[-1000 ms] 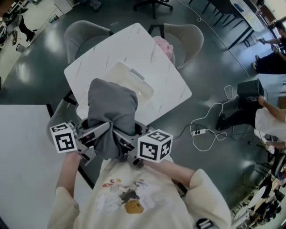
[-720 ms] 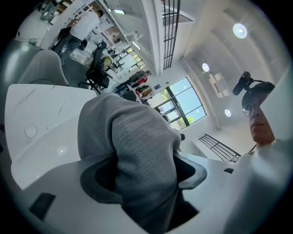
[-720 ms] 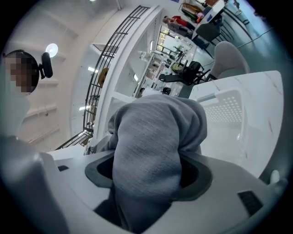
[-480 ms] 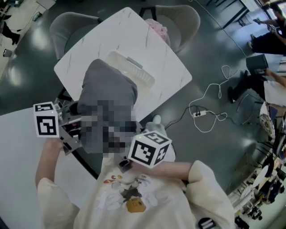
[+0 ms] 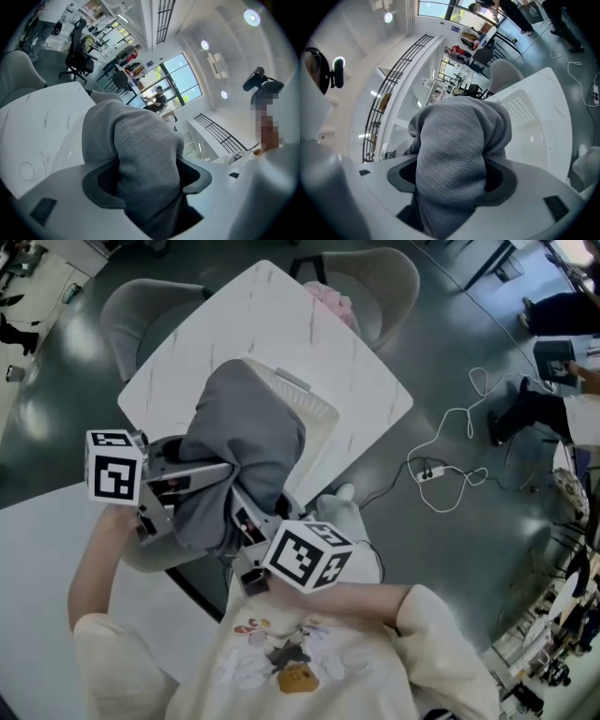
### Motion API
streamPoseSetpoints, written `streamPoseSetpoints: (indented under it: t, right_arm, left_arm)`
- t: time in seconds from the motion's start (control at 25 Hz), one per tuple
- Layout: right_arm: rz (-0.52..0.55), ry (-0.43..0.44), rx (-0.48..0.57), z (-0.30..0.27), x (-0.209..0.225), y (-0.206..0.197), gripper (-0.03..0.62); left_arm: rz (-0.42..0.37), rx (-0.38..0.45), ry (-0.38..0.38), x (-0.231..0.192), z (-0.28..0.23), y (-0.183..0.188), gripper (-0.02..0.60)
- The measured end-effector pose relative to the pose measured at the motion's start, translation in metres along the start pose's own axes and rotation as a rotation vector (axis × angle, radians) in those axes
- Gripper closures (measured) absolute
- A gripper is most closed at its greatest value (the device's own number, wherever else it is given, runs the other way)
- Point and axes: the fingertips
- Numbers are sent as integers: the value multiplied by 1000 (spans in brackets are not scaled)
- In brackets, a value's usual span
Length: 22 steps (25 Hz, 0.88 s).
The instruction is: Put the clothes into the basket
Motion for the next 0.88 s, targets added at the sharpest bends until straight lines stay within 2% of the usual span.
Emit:
streamPoseSetpoints:
  t: [0.32,0.56,0.68,0.88]
  right_arm:
    - [-5,-130,-11,-23,58,11,295]
    - [-12,-196,-12,-34,82,7,295]
    - [-18,-223,-23,-38,93,13,295]
    - [-1,-279,-48,-47,112,19,295]
  left_arm:
    - [49,33,5,-60,-28,-1,258]
    - [71,54,20,-88,-35,-10,258]
    - [69,59,50,-99,-42,-4,258]
    - [51,89,146,-119,-44,-1,258]
Point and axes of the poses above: the fingertips, and each gripper's own axes: z backward along the fingers, x to its right, y out of its top, and after that the axes turned 13 degrees about -x, right-handed
